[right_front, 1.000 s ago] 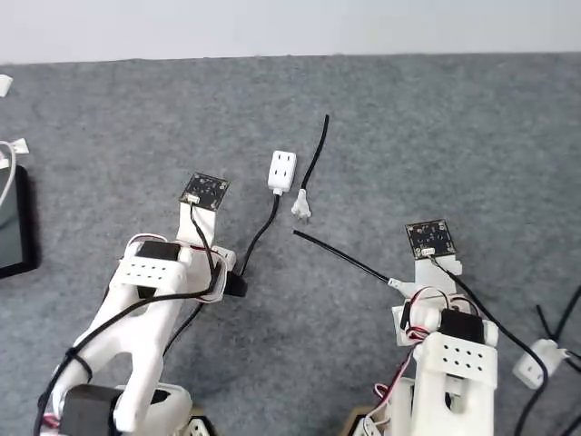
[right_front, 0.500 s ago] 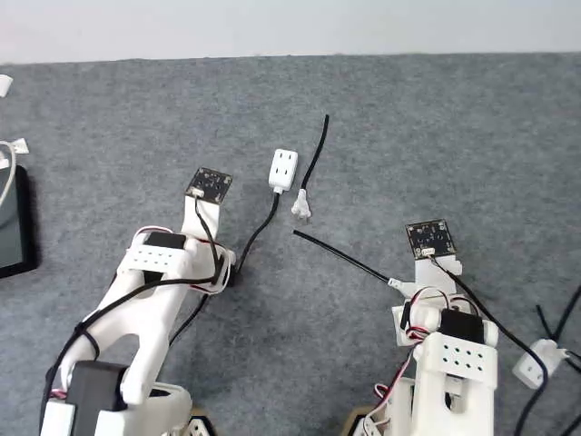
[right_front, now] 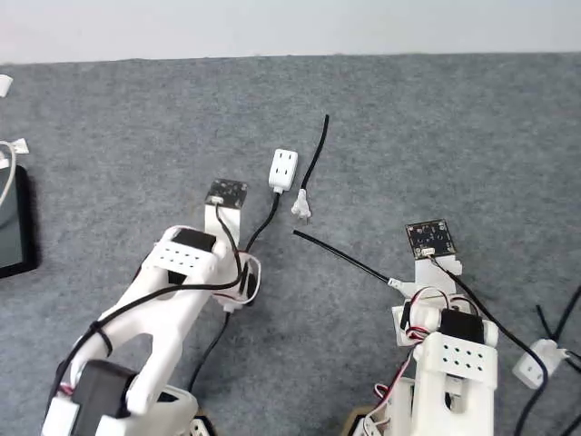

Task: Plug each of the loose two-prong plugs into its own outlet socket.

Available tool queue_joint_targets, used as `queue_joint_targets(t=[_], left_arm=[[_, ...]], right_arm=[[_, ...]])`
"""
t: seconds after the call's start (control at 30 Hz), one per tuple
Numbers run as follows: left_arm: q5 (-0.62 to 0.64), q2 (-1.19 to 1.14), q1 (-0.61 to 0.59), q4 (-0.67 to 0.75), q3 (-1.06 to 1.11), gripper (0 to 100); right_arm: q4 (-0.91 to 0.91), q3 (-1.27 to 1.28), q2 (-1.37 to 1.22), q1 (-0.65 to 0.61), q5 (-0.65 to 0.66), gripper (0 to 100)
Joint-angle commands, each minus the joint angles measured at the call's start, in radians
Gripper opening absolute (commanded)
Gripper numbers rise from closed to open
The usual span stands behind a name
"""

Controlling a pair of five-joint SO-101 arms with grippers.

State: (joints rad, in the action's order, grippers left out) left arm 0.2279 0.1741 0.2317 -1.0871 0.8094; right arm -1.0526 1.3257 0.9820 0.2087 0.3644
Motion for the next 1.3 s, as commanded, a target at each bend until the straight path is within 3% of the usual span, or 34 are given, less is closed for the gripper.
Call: queue_joint_targets(t=[0.0,0.53,0.83,1.27], left_arm=[[0.230,0.063,0.026,-0.068,-0.110,2],[0.230,-0.153,0.037,0.054,-0.122,2],[0.253,-0.164,-0.084,0.035,-0.128,22],[0.259,-0.166,-0.167,0.035,-0.104,22]], right_arm=[[0.015,-0.008,0.001,-0.002,0.008,4.1],[0.015,-0.008,0.001,-0.004,0.009,4.3],[0.015,-0.008,-0.002,-0.007,0.009,4.3],[0.015,-0.008,-0.002,-0.005,0.009,4.3]])
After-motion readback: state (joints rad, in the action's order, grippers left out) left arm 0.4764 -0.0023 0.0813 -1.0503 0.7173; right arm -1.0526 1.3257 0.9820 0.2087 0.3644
